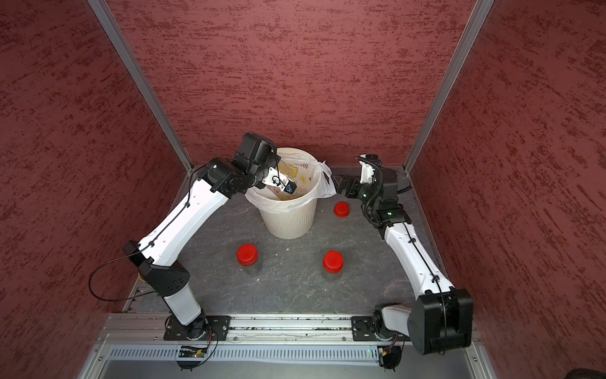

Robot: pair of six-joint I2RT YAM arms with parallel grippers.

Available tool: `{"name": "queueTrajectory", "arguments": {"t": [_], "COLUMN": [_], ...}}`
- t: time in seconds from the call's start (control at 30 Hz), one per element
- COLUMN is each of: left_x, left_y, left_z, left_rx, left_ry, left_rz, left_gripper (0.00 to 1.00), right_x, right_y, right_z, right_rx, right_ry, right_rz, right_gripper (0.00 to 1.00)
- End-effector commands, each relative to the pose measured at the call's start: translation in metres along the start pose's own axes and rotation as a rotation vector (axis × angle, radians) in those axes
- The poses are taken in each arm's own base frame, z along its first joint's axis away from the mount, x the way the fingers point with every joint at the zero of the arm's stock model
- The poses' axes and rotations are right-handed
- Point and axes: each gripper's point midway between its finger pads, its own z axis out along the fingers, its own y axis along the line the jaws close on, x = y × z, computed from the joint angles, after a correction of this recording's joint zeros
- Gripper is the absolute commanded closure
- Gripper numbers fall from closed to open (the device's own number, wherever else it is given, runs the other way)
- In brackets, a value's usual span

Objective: Empty moldy tea leaves from jars
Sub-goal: Pour the moldy tea leaves from the jar into the trash bin.

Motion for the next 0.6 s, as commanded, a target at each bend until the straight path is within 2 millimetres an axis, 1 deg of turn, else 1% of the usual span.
{"name": "queueTrajectory", "arguments": {"t": [0.0,0.07,0.1,0.13,0.23,0.3,0.37,0.47,0.5,0.57], "left_x": [0.011,0.014,0.014,0.013,0.009,0.011,0.012,0.016,0.017,0.017], "left_y": [0.01,0.024,0.025,0.02,-0.005,-0.013,-0.003,0.021,0.024,0.021], "left_z": [-0.01,-0.019,-0.02,-0.018,-0.003,0.001,-0.004,-0.024,-0.029,-0.031], "left_rx": [-0.036,-0.079,-0.083,-0.071,0.008,0.038,0.01,-0.064,-0.075,-0.064], "left_ry": [0.026,0.027,0.028,0.025,0.018,0.02,0.017,0.018,0.02,0.021], "left_rz": [0.024,0.012,0.012,0.013,0.021,0.017,0.018,0.001,-0.008,-0.024], "left_gripper": [0.47,0.46,0.46,0.46,0.47,0.47,0.47,0.47,0.47,0.47], "right_x": [-0.017,-0.02,-0.021,-0.022,-0.022,-0.02,-0.019,-0.021,-0.022,-0.023], "right_y": [0.011,0.013,0.013,0.014,0.014,0.012,0.012,0.013,0.014,0.015], "right_z": [-0.004,-0.006,-0.007,-0.009,-0.008,-0.007,-0.006,-0.006,-0.007,-0.008], "right_rx": [-0.022,-0.023,-0.02,-0.02,-0.019,-0.021,-0.024,-0.024,-0.025,-0.025], "right_ry": [-0.034,-0.042,-0.046,-0.051,-0.052,-0.046,-0.04,-0.044,-0.045,-0.05], "right_rz": [-0.027,-0.031,-0.034,-0.035,-0.035,-0.029,-0.026,-0.029,-0.029,-0.031], "right_gripper": [0.01,0.01,0.01,0.01,0.01,0.01,0.01,0.01,0.01,0.01]}}
